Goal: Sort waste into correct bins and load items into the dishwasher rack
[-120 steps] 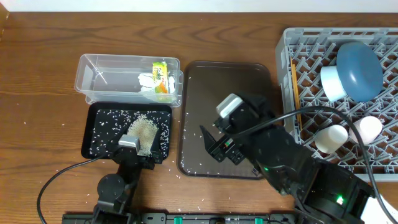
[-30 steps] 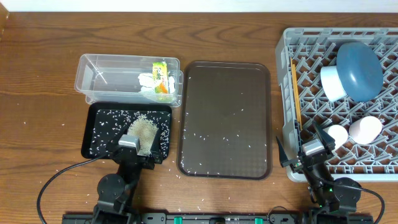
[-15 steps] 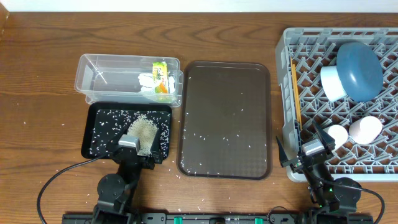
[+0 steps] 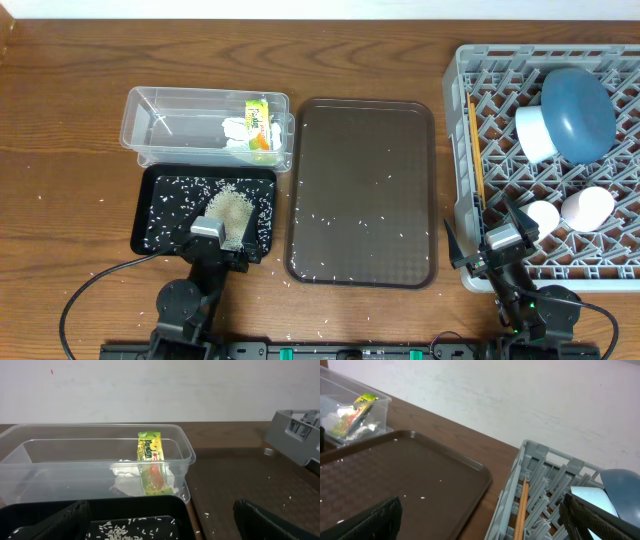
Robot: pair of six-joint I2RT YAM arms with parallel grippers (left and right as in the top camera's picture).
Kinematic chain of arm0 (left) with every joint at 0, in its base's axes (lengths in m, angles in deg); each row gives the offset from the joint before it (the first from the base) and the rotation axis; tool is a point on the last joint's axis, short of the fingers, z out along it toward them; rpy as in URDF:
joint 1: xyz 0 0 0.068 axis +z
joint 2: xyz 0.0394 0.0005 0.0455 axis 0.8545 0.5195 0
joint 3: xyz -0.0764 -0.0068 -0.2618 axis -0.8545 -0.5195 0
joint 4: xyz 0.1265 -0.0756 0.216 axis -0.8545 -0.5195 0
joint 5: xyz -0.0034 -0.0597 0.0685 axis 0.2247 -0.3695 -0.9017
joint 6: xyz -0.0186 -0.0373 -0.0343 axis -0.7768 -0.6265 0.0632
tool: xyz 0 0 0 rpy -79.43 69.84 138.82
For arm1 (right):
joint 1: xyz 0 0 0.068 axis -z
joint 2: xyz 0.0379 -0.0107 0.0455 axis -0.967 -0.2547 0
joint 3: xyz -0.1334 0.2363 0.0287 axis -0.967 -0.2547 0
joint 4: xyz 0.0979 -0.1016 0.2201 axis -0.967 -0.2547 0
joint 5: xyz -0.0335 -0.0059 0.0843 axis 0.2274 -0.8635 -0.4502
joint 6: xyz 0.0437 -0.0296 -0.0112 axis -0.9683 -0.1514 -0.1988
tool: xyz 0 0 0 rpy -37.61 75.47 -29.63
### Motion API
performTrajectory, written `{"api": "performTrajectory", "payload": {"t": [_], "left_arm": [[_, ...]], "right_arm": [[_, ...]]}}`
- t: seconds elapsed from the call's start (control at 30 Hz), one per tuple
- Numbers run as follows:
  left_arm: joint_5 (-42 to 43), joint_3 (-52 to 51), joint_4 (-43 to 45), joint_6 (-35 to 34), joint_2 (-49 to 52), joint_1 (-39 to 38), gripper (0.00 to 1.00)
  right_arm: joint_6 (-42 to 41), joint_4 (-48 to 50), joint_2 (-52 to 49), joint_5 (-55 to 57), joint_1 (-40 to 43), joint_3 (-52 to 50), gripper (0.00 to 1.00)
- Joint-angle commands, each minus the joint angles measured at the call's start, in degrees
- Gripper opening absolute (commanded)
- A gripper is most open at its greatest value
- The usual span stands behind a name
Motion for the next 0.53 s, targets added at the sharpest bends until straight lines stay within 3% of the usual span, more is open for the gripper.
{"api": "performTrajectory", "payload": {"t": [0.0, 0.5], "left_arm": [[-0.72, -1.18, -1.62, 0.76, -0.31, 0.42, 0.94], [-0.72, -1.18, -1.62, 0.76, -0.31, 0.42, 0.94]], "right_arm": [[-0.61, 0.02, 0.39, -0.42, 0.28, -0.31, 0.99], [-0.63, 0.02, 0.37, -0.39, 0.28, -0.31, 0.99]]}}
